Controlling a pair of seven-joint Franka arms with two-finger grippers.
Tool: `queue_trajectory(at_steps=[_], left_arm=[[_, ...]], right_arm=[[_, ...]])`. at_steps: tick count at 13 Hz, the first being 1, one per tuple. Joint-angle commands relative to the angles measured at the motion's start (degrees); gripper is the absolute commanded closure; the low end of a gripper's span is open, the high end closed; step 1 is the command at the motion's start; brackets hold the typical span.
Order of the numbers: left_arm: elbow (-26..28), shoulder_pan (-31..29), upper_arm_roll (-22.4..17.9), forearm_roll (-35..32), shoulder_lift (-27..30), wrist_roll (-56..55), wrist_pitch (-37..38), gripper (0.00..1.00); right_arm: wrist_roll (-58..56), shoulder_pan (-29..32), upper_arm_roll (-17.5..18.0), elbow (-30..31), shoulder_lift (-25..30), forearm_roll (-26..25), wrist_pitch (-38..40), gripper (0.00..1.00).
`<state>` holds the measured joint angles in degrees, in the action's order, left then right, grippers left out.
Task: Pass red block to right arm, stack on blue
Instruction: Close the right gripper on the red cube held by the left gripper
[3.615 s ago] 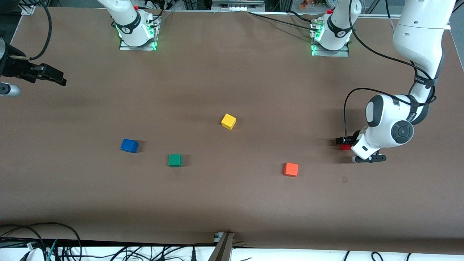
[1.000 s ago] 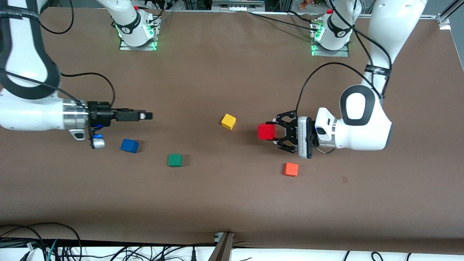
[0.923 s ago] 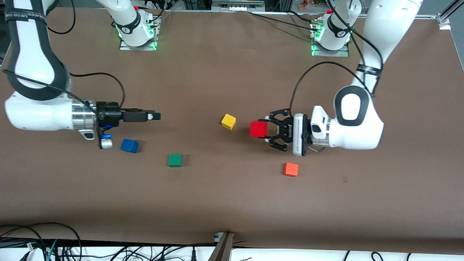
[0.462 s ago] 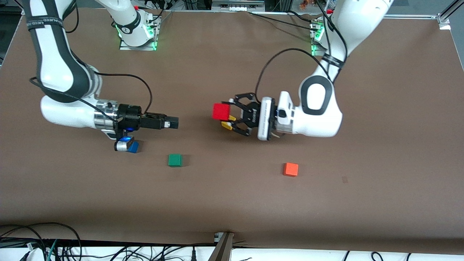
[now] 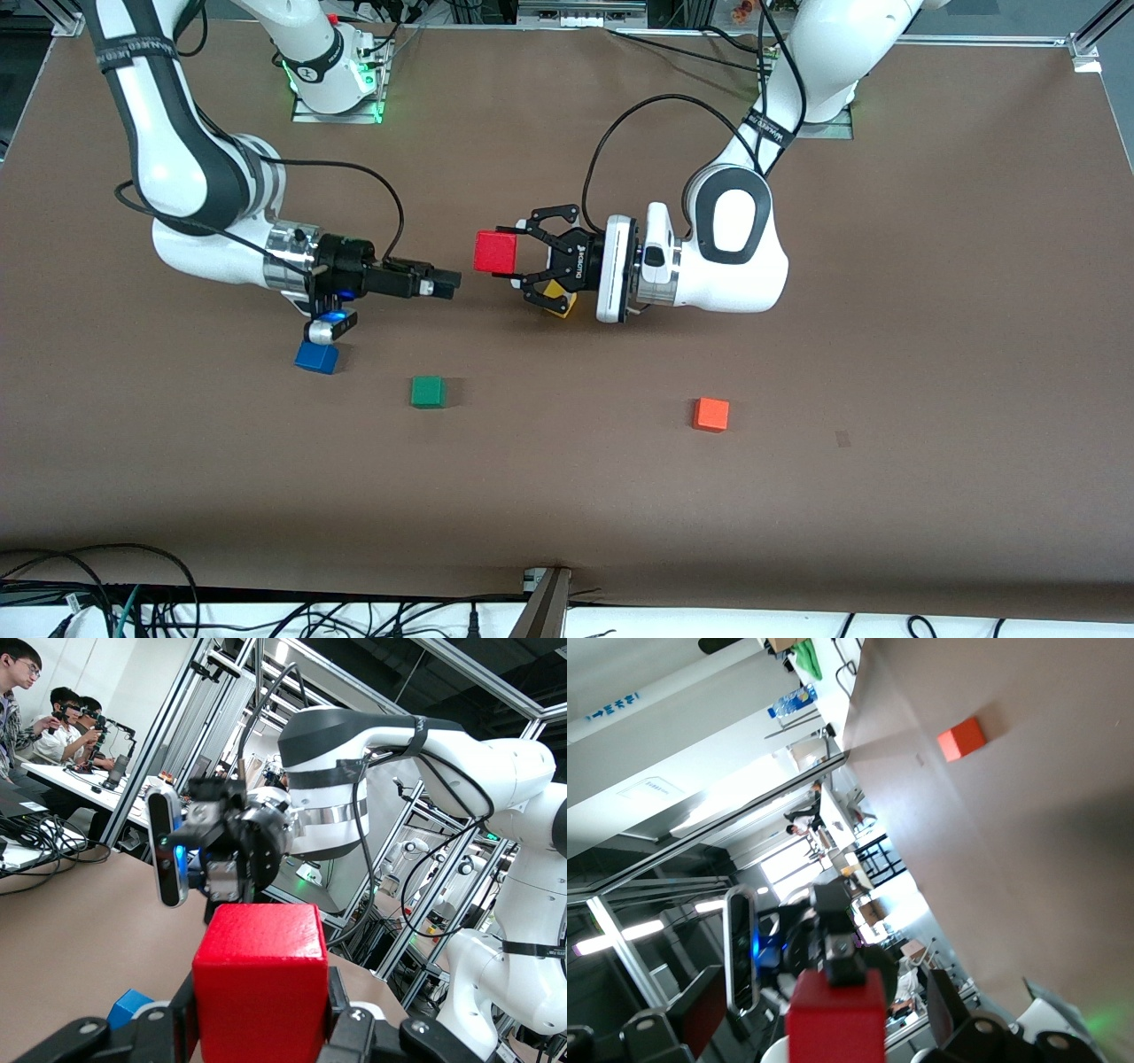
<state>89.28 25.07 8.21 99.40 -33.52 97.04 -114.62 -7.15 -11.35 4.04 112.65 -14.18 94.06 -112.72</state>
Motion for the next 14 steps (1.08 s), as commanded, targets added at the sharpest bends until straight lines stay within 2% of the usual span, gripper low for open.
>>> queue_trajectory(at_steps=[1,5,7,10,14], left_arm=[[0.28,0.68,-0.39,2.29,-0.23,2.01,-0.34,1.00],[0.37,0.51,-0.39,2.38,-0.23,2.19,-0.17,1.00],[0.37,0.33,-0.39,2.38,-0.31,2.27,0.18,1.00],[0.46,0.16,-0.39,2.38,-0.31,2.27,0.18,1.00],[0.37,0.15,-0.39,2.90,-0.31,2.27,0.18,1.00]], right_arm=[[0.55,0.45,-1.05,2.75,2.66,2.62,2.24,0.00],[0.99,0.36,-0.79,4.42,1.79,2.54,3.99,0.00],[6.85,0.19,-0.61,4.33,1.96,2.54,4.00,0.00],[6.62,0.01,0.88,4.16,1.96,2.45,3.47,0.00],[6.53,-1.82,1.06,3.98,1.96,2.10,2.16,0.00]])
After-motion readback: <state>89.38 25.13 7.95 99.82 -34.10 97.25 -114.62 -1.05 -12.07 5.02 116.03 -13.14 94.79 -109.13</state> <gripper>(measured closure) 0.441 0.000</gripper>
